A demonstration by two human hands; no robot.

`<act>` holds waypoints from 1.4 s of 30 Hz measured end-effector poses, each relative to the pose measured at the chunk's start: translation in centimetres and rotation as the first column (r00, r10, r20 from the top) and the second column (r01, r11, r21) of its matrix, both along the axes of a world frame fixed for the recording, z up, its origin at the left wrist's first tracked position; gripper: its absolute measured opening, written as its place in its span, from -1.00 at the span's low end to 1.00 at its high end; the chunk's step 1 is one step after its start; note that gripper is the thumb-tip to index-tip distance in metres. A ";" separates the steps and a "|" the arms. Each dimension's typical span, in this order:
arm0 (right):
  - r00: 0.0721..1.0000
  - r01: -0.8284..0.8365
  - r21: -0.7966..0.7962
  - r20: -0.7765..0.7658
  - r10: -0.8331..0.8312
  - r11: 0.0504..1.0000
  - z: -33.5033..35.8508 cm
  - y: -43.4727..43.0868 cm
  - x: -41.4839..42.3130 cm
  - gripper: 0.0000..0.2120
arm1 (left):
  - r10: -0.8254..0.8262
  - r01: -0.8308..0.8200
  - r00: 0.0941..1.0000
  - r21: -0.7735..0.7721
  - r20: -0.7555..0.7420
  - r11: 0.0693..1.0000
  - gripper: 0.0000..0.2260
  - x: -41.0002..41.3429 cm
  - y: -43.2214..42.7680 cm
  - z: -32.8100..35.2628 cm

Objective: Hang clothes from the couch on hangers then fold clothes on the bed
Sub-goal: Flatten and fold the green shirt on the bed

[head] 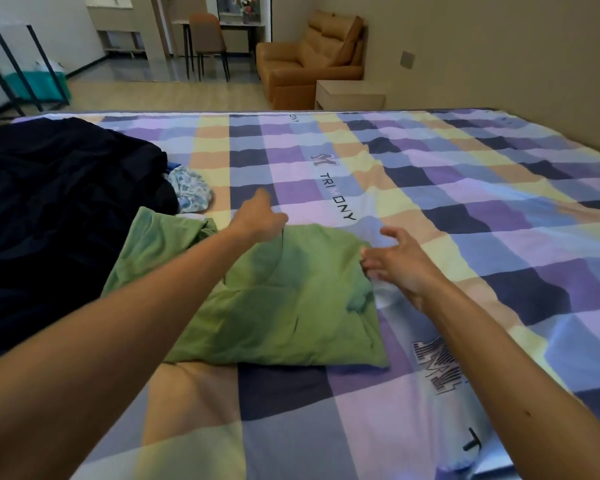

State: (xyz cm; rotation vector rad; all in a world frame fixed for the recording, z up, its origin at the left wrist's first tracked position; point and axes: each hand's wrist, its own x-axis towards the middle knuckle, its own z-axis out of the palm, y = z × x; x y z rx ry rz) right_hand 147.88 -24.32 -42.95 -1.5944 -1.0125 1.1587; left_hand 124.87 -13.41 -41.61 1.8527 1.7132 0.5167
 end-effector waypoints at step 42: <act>0.940 -0.227 -0.081 0.243 0.240 0.971 1.5 -11.3 0.2 -0.08 | -0.354 0.415 0.828 0.048 -0.435 0.909 -0.03 -10.5 -22.8 -9.8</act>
